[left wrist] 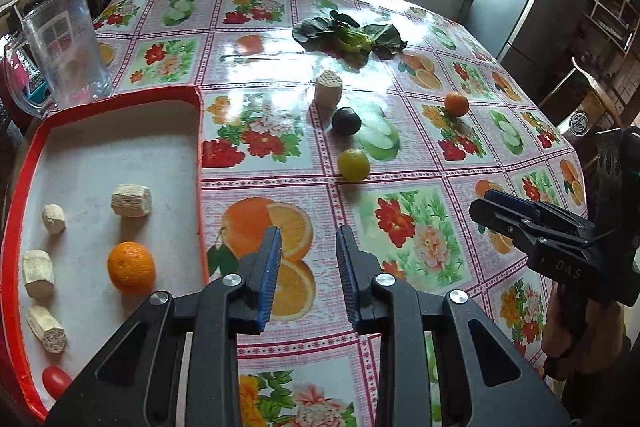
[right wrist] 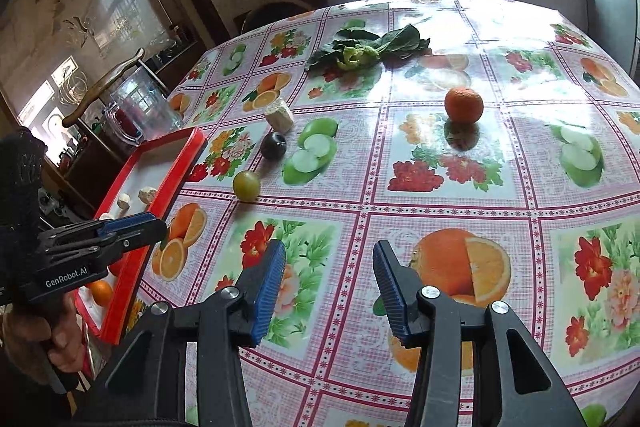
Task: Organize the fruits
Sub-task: 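Withdraw both grippers, reach the right toward the dark plum while the left reaches the lime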
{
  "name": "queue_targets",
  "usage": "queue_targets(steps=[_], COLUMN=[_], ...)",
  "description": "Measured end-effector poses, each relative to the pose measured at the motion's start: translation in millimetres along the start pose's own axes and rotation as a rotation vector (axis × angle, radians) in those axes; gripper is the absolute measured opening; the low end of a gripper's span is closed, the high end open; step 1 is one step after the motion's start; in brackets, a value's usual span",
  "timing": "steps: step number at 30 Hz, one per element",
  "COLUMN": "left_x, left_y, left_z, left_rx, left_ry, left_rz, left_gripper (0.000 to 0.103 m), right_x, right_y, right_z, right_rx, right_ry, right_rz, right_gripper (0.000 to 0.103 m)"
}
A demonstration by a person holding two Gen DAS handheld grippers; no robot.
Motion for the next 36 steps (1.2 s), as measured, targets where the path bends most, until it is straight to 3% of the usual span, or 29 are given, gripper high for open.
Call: queue_targets(steps=[14,19,24,29,33,36], left_x=[49,64,66,63,62,64], left_y=[39,53,53,50,54,60], left_z=[37,31,15,6,7,9], left_rx=[0.045,0.022,-0.008,-0.021,-0.018,-0.005], left_ry=[-0.01,0.007,-0.045,-0.078,-0.089,-0.087], left_rz=[-0.026,-0.016,-0.02,-0.027,-0.037,-0.026], left_gripper=[0.026,0.026,0.015,0.015,0.016,0.027], right_x=[7,14,30,53,55,52], right_y=[13,25,43,64,72,72], right_z=[10,10,-7,-37,-38,-23], right_rx=[0.0,-0.011,-0.043,-0.105,-0.107,-0.074], right_ry=[0.0,-0.007,0.003,-0.01,-0.039,-0.043], right_rz=[0.006,0.003,-0.007,-0.013,0.002,0.0], right_gripper=[0.046,0.045,0.045,0.045,0.045,0.045])
Point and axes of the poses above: each gripper's, at about its wrist camera, not at the fingertips, and x roughly the way its jaws point, z to its right, y to its top, the point moved 6 cm from there along x, roughly the way its jaws point, and after that the axes turned 11 degrees about -z, right-handed, at the moved point
